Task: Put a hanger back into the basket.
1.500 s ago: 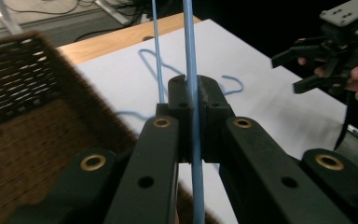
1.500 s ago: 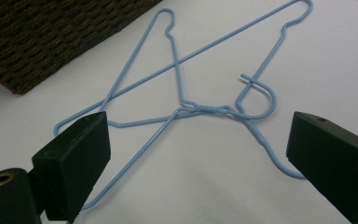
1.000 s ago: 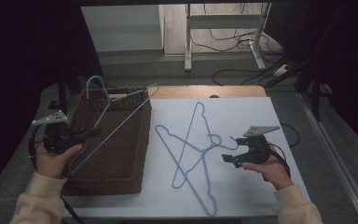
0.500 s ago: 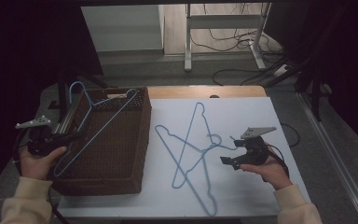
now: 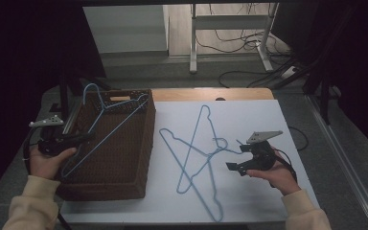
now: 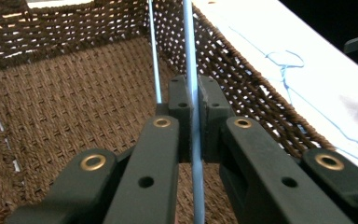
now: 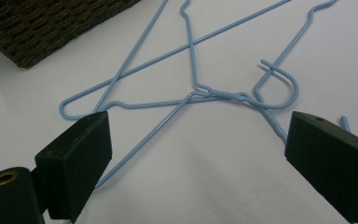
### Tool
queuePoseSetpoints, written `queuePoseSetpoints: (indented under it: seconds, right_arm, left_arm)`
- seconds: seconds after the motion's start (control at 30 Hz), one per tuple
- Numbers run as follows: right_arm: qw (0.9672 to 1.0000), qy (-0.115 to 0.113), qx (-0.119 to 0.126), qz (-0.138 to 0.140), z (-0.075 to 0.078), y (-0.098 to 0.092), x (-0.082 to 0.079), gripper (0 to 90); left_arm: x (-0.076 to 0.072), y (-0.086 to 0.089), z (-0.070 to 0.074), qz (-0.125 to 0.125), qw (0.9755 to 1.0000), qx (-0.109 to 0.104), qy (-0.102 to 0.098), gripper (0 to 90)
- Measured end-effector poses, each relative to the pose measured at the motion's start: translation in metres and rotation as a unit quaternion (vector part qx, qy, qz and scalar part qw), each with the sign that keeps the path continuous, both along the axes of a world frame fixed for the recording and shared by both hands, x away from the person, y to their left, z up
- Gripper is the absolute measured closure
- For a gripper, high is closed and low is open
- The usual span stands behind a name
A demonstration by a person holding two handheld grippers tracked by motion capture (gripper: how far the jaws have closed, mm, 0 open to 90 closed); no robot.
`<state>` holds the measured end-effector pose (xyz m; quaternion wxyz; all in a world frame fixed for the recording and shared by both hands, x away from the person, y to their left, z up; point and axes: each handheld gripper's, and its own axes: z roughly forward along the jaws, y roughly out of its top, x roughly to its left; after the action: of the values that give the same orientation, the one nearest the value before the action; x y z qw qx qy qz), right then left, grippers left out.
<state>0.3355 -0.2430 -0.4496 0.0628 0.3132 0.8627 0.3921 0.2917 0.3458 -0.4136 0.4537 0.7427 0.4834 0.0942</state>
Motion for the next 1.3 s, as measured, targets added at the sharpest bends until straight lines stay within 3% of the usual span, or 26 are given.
queuePoseSetpoints:
  seconds: [0.17, 0.53, 0.6, 0.7, 0.77, 0.8, 0.9, 1.07, 1.17, 1.3]
  right_arm:
    - [0.9999, 0.002, -0.004, 0.010, 0.000, 0.002, -0.001, 7.2]
    - [0.9999, 0.006, -0.009, 0.014, 0.000, 0.003, -0.002, 7.2]
    - [0.9999, 0.006, -0.009, 0.013, 0.001, 0.002, -0.002, 7.2]
    - [0.9998, 0.005, -0.011, 0.013, 0.000, 0.002, -0.002, 7.3]
    - [0.9998, 0.005, -0.012, 0.014, 0.000, 0.002, -0.002, 7.2]
    - [0.9998, 0.006, -0.012, 0.016, 0.000, 0.002, -0.002, 7.2]
    - [0.9997, 0.005, -0.015, 0.017, 0.000, 0.003, -0.002, 7.2]
    - [0.9997, 0.006, -0.017, 0.017, 0.000, 0.004, -0.002, 7.1]
    - [0.9997, 0.006, -0.017, 0.018, 0.000, 0.004, -0.002, 7.0]
    - [0.9998, -0.004, -0.013, 0.011, 0.001, 0.003, -0.001, 7.0]
  left_arm:
    - [0.008, 0.005, -0.010, 0.003, 0.9998, 0.010, 0.019, 85.9]
    - [0.014, 0.007, -0.024, -0.002, 0.9989, 0.007, 0.046, 85.8]
    - [0.016, 0.008, -0.027, 0.007, 0.9982, 0.012, 0.058, 85.6]
    - [0.019, 0.013, -0.030, 0.050, 0.9962, 0.025, 0.066, 77.6]
    - [0.018, 0.017, -0.029, 0.087, 0.9933, 0.050, 0.057, 63.6]
    - [0.017, 0.018, -0.028, 0.097, 0.9926, 0.052, 0.052, 54.3]
    - [0.008, 0.018, -0.020, 0.100, 0.9934, 0.049, 0.028, 47.0]
    - [-0.005, 0.004, -0.012, 0.083, 0.9955, 0.045, 0.004, 37.9]
    - [-0.013, -0.014, -0.011, 0.056, 0.9976, 0.039, -0.008, 36.0]
    - [-0.018, -0.033, -0.009, 0.036, 0.9987, 0.032, -0.017, 32.9]
